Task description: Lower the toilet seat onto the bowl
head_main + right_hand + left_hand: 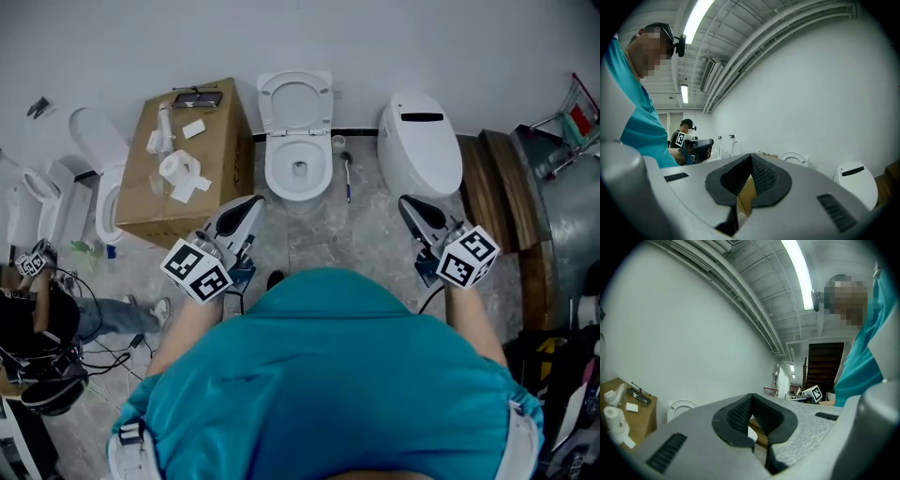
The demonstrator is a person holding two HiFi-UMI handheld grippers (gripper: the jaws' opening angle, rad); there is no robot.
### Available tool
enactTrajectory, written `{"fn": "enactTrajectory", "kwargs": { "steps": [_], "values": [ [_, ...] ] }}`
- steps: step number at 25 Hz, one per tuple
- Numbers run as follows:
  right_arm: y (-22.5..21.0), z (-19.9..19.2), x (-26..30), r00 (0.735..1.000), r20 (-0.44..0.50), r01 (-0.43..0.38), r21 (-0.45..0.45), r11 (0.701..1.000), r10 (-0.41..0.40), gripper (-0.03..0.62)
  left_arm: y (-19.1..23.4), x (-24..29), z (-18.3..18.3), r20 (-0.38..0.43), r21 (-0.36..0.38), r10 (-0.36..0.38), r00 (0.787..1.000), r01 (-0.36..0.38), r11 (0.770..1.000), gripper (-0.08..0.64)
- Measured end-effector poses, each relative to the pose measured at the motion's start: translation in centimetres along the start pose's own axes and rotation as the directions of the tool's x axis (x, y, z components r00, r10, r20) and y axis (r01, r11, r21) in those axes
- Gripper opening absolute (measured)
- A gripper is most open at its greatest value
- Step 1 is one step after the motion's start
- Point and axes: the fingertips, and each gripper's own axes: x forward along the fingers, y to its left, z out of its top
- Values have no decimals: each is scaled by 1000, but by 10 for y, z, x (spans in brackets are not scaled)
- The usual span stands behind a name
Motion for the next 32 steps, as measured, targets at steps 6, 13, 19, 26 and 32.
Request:
{"fn": "enactTrajectory", "kwargs": {
  "steps": [6, 13, 19, 26, 32],
  "values": [
    [7, 34, 114, 999, 20, 33, -16, 999, -33, 2, 111, -9, 41, -5, 10, -49, 999, 49, 999, 3],
    [7, 49, 227, 999, 2, 38, -31, 999, -38, 2, 216, -13, 71, -14, 21, -69, 998, 69, 997, 3],
    [-28, 49, 272, 999, -23, 40, -13, 999, -40, 2, 268, 10, 64, -28, -29, -51, 998, 51, 998, 3],
    [-123, 39, 305, 999, -21, -32, 25, 999, 32, 2, 297, 91, 43, -66, -11, 2, 998, -3, 1000, 3],
    [-235, 47, 347, 982, -54, -181, -3, 983, 181, 2, 331, 186, 28, -73, -33, 168, 983, -170, 985, 3]
  ]
}}
